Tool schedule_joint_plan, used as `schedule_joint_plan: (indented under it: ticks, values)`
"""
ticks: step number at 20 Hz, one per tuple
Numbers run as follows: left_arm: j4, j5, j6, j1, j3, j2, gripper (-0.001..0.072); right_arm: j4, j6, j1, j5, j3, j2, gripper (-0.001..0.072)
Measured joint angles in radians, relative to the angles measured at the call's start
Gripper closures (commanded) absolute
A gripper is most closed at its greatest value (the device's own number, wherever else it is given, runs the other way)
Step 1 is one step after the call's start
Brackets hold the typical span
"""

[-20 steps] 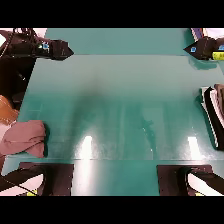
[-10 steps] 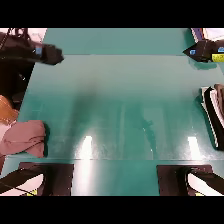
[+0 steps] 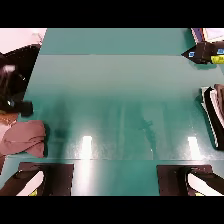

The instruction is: Fold the shirts.

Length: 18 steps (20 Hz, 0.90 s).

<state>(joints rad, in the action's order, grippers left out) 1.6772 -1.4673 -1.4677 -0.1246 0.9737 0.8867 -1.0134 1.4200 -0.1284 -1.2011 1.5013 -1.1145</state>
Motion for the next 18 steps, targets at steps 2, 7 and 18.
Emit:
schedule_joint_plan:
  ticks: [2,7,18]
  values:
    - [0.009,0.034,-0.003,-0.030,-0.126,-0.016,0.0110,0.000,0.000,0.000,-0.003,0.000,0.000,0.0692]
    - [0.022,0.134,-0.058,-0.056,-0.305,-0.030,0.0593,0.000,0.000,0.000,-0.005,0.000,0.000,0.0692]
    - [-0.120,0.066,-0.098,-0.063,0.140,-0.035,0.0683,0.001,0.000,0.000,0.076,0.000,0.087,0.0694]
